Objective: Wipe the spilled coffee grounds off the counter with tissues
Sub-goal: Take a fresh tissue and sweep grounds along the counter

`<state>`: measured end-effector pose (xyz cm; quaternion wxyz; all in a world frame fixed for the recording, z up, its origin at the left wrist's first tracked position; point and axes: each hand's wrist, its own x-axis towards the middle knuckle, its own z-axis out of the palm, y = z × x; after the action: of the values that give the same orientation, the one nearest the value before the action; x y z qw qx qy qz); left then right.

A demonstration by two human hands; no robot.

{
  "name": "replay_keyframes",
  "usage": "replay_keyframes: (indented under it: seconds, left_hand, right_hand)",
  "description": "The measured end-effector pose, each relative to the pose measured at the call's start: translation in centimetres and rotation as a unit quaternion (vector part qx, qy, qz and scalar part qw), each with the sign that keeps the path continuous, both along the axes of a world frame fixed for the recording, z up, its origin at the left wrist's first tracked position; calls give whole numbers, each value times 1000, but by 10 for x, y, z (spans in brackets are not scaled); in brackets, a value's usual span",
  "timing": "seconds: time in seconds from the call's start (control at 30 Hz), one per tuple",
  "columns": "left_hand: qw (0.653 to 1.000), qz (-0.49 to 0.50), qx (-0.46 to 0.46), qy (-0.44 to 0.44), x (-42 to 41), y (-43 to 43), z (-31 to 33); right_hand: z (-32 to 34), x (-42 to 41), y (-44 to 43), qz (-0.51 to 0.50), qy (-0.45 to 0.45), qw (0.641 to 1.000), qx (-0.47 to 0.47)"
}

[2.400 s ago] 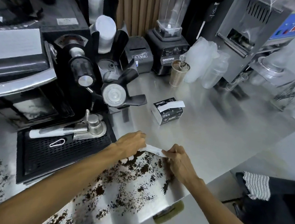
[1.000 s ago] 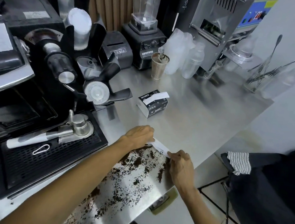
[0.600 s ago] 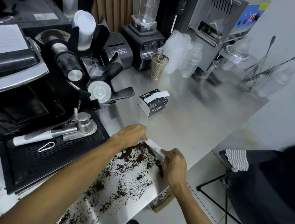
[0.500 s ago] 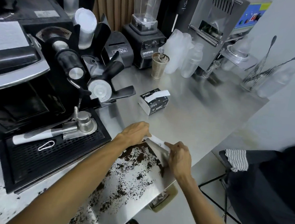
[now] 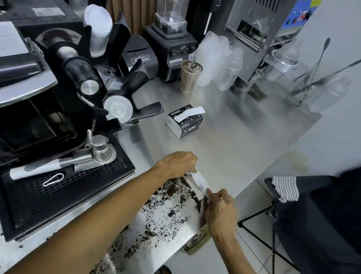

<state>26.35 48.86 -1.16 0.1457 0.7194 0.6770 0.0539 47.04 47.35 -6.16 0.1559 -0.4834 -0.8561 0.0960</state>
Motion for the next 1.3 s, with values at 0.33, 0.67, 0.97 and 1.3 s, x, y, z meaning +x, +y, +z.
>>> replay_keyframes:
  seconds: [0.33, 0.67, 0.97, 1.3]
  left_hand:
    - [1000, 2, 3, 7, -28, -25, 5]
    - [998, 55, -12, 14, -34, -70, -2]
    - [995, 104, 13, -4, -35, -75, 5]
    - [994, 106, 9, -5, -35, -73, -2]
  right_hand:
    - [3, -52, -54, -63, 0, 997, -53]
    - [4, -65, -53, -28, 16, 996, -84]
    - [12, -60, -21, -12, 57, 995, -86]
    - [19, -56, -6, 50, -2, 996, -80]
